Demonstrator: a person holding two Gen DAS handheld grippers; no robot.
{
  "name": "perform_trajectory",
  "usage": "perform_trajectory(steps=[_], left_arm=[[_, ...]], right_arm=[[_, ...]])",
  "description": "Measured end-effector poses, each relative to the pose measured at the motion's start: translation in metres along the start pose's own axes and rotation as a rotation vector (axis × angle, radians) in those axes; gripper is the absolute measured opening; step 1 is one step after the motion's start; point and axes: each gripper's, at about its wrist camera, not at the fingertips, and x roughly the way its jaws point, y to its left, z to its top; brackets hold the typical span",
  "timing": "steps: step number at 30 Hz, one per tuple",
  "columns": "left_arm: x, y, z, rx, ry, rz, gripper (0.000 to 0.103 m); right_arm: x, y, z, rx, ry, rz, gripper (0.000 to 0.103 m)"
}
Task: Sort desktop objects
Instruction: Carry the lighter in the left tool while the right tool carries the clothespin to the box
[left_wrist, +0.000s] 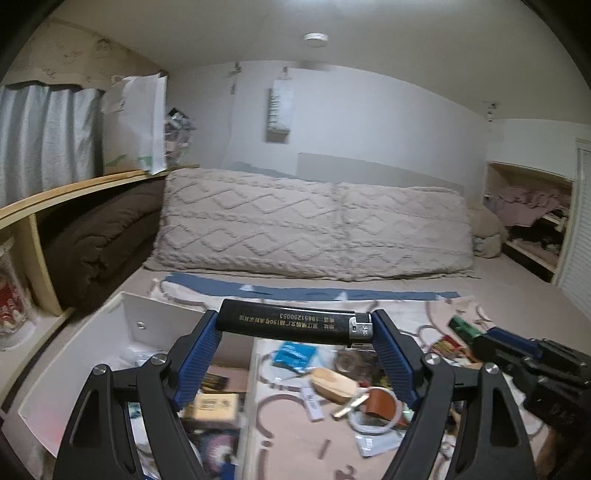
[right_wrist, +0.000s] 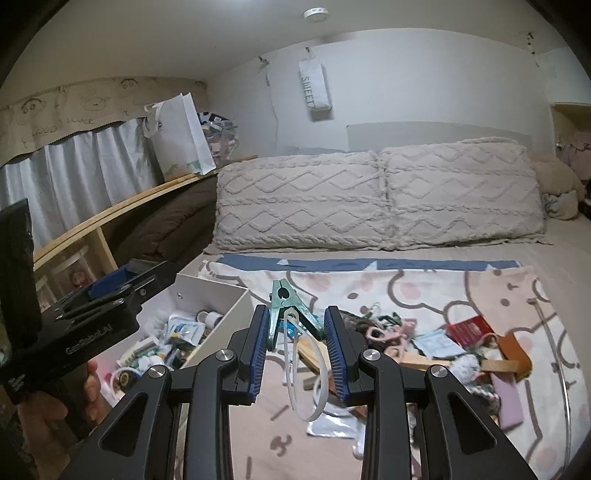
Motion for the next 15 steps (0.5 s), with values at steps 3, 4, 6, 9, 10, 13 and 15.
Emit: perform_trajectory(steps=[3, 4, 6, 9, 10, 13, 15], left_arm=[[0.006, 0.023, 0.002, -0.033, 0.001, 0.022, 0.081], [0.007, 0.029, 0.002, -0.041, 0.0, 0.028, 0.081], [0.008, 0.044, 0.004, -0.054, -0.003, 0.045, 0.081], [0.007, 0.062, 0.007, -0.073, -0.012, 0.057, 0.081], [0.006, 0.067, 0.008, -0.082, -0.017, 0.061, 0.081], [0.003, 0.081, 0.009, -0.099, -0.025, 0.07, 0.081], [0.003, 0.088, 0.009, -0.099, -0.024, 0.082, 0.081]], right_arm=[[0.012, 0.007, 0.006, 0.005, 0.011, 0.015, 0.031], [0.016, 0.009, 0.008, 0.006, 0.015, 0.02, 0.031], [0.025, 0.016, 0.01, 0.006, 0.026, 0.029, 0.031], [0.035, 0.027, 0.012, -0.002, 0.042, 0.04, 0.031], [0.039, 0.031, 0.013, -0.007, 0.047, 0.043, 0.031], [0.05, 0.045, 0.015, -0.021, 0.061, 0.055, 0.031], [0.058, 0.052, 0.017, -0.019, 0.073, 0.072, 0.031]])
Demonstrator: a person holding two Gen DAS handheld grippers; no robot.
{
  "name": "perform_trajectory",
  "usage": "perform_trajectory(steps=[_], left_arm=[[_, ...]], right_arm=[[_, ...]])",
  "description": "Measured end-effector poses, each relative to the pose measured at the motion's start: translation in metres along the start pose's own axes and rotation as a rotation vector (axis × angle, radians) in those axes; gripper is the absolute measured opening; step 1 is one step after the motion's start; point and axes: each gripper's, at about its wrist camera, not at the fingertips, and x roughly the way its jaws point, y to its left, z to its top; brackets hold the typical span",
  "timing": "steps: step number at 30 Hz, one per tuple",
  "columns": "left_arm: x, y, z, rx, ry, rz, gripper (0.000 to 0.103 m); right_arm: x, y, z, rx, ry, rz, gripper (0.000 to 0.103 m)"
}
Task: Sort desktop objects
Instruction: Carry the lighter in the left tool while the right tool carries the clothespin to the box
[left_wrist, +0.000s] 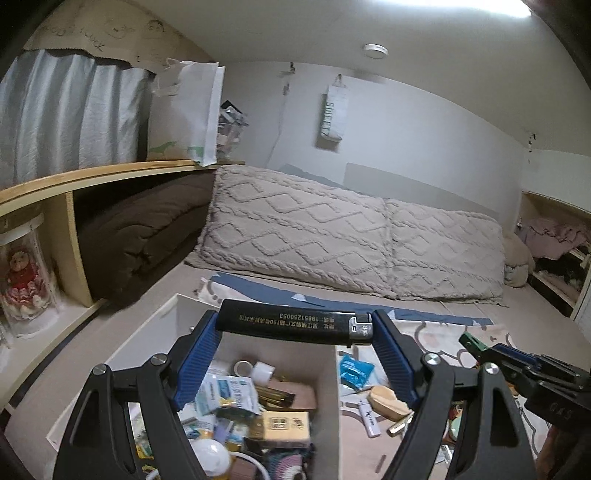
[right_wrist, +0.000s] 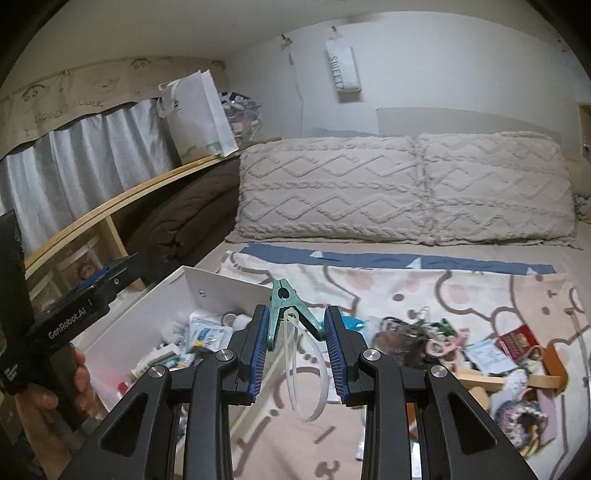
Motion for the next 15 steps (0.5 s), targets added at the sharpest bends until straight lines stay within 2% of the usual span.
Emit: perform_trajectory(steps=[11, 15], left_arm=[[0.009, 0.041, -0.006, -0.01, 0.029, 0.095, 0.081], [0.014, 0.054, -0.014, 0.009, 0.056, 0.154, 0.081]], right_arm=[[0.043, 0.048, 0.007, -0.058, 0.067, 0.055, 0.031], [0.054, 0.059, 0.006, -0.069, 0.088, 0.067, 0.031]])
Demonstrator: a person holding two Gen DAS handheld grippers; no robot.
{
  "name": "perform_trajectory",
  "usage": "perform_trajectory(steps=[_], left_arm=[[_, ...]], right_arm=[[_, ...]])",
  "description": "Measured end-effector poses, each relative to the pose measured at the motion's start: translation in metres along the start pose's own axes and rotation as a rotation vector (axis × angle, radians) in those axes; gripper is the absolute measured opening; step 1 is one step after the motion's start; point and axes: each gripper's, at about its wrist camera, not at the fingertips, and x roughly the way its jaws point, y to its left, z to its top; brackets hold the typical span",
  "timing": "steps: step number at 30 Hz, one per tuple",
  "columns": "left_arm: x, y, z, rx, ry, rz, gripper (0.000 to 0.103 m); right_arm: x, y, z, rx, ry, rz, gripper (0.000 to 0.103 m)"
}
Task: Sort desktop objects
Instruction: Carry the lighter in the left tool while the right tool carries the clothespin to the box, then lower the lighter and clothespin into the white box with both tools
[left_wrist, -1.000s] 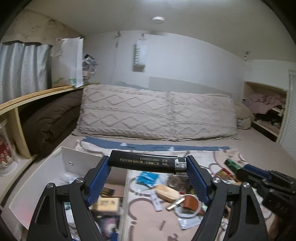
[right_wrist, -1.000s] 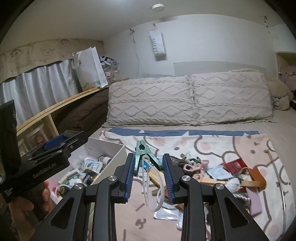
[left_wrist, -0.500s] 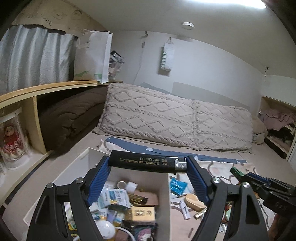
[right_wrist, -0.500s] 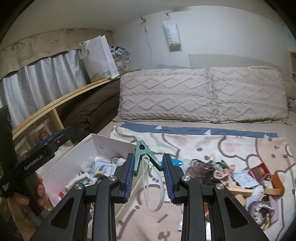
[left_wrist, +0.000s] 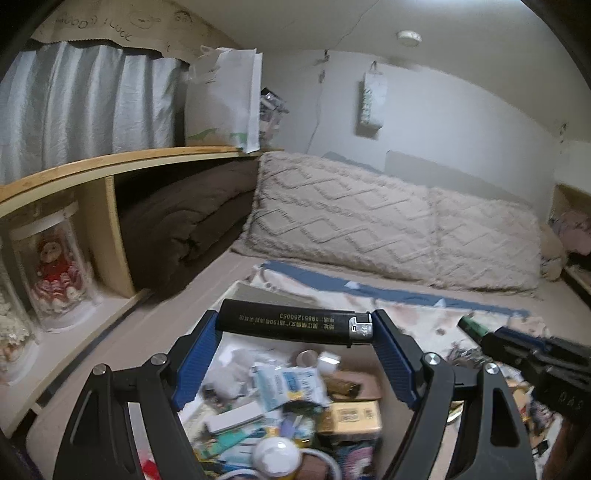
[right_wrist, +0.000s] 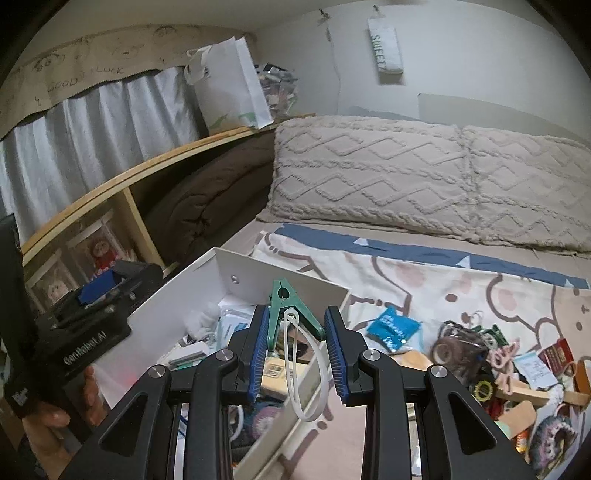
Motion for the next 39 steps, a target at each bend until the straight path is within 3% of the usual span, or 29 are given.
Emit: perform_trajectory(steps=[4, 8, 15, 25, 39], left_arm=[[0.01, 0.014, -0.011, -0.004, 0.051, 0.021, 0.081], [0.015, 0.029, -0.021, -0.008, 0.08, 0.095, 0.081], [0.015, 0.038, -0.031, -0.018, 0.11, 0.101, 0.081], [0.018, 0.037, -0.051, -0.04, 0.201, 0.048, 0.081], [0.012, 0.022, -0.07, 0.154, 0.285, 0.041, 0.082]], right_arm=[[0.01, 0.009, -0.001, -0.004, 0.022, 0.012, 0.031], [0.017, 0.017, -0.004, -0.013, 0.038, 0.013, 0.031], [0.033, 0.025, -0.011, -0.011, 0.071, 0.02, 0.031], [0.048, 0.029, -0.014, -0.002, 0.102, 0.016, 0.031], [0.059, 0.039, -0.011, -0.013, 0.124, 0.005, 0.031]])
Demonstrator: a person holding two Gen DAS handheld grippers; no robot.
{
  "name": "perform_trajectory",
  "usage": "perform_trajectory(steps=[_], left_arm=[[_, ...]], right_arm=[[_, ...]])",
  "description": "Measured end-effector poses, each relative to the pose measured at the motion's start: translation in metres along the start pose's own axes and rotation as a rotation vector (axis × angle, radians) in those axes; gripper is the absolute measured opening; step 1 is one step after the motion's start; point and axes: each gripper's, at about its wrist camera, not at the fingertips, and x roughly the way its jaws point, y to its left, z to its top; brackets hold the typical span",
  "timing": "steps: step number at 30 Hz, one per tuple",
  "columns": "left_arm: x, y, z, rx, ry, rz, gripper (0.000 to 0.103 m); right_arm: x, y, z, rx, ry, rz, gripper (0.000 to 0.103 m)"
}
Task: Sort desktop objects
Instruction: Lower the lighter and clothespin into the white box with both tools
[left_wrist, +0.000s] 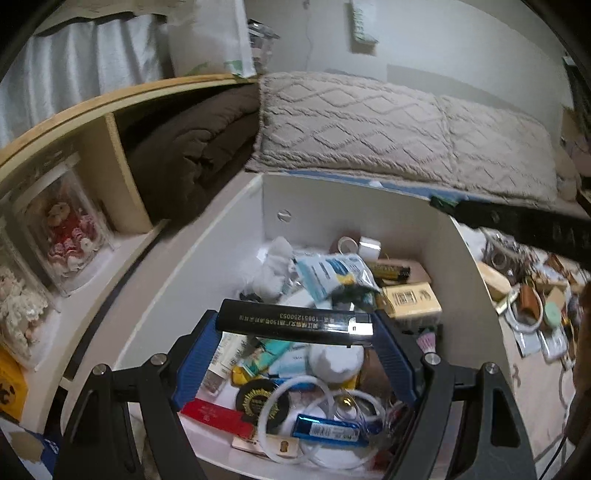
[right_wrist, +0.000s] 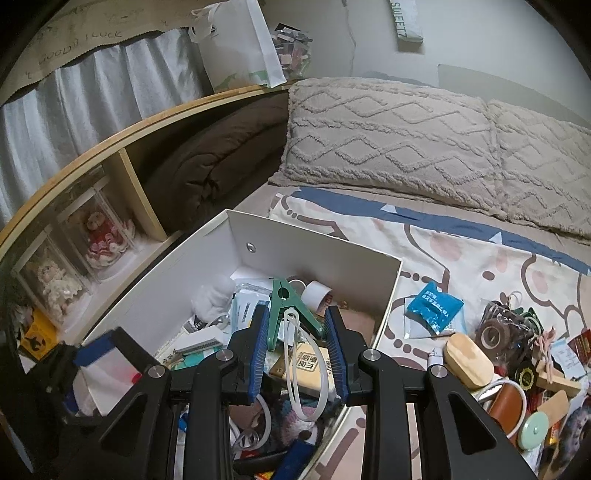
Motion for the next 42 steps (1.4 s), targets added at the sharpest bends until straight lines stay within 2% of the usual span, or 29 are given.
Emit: perform_trajectory(steps=[5, 20, 23, 26, 34, 42], left_arm=[[0.007, -0.008, -0.009, 0.055, 0.048, -0.03, 0.082], [0.013, -0.028, -0.025, 0.187, 0.14, -0.045, 0.083], [0.012, -0.027, -0.024, 0.18, 0.122, -0.027, 0.084], [0.012, -0.025, -0.022, 0.167, 0.106, -0.019, 0.093], [0.016, -0.019, -0.021, 0.145, 0.121, -0.018, 0.093], [0.011, -0.008, -0.02, 0.094, 0.097, -0.05, 0.093]], right_arm=[[0.002, 0.006, 0.003, -0.018, 0.005, -0.005, 0.031], [0.006, 0.015, 0.005, -0.038, 0.023, -0.027, 0.031], [0.009, 0.016, 0.006, -0.037, 0.03, -0.02, 0.031], [0.011, 0.02, 0.008, -0.048, 0.036, -0.025, 0.031], [0.024, 0.025, 0.017, -0.031, 0.06, -0.009, 0.031], [0.052, 0.035, 0.035, 0.011, 0.113, 0.002, 0.031]])
